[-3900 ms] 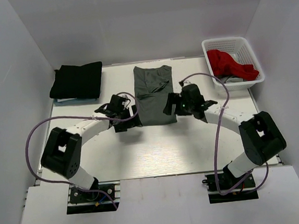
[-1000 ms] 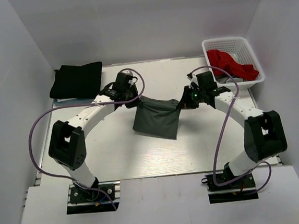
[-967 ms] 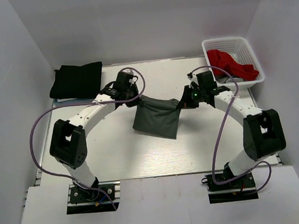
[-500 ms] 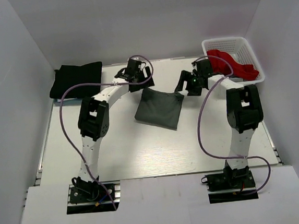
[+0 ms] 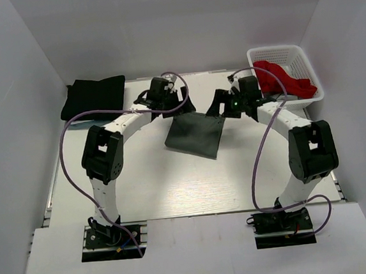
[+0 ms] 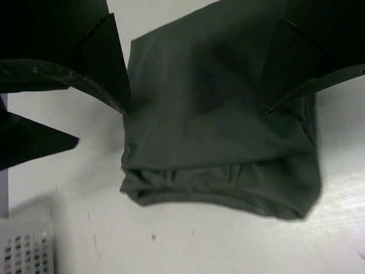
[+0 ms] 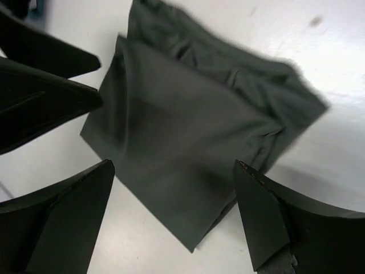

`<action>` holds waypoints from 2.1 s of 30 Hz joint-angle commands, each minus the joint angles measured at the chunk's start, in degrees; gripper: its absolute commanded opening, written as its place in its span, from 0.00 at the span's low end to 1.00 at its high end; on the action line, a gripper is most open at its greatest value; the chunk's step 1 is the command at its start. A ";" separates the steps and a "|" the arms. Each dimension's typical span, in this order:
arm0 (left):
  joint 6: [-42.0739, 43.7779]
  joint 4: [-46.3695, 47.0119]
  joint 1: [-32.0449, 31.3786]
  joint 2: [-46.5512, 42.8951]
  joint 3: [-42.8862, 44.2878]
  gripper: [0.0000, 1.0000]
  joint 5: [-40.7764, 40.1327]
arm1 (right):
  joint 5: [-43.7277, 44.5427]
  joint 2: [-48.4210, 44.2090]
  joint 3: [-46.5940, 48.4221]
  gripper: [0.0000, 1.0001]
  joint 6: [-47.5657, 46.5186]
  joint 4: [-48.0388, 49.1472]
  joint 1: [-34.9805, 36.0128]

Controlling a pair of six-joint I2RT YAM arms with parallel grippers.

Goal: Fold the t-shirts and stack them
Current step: Fold the long partially folded tshirt into a neat square

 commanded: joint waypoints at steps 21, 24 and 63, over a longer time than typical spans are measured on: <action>-6.47 -9.93 -6.02 -35.77 -43.43 1.00 0.33 | -1.38 -22.67 -31.68 0.90 -3.01 -3.59 16.06; -6.47 -9.94 -6.02 -39.04 -43.43 1.00 -5.12 | 1.34 -26.47 -31.33 0.90 -3.63 -2.89 15.80; -5.07 -17.67 -4.53 -27.08 -32.62 0.22 -13.85 | 7.59 -10.65 -21.22 0.00 2.17 5.46 16.07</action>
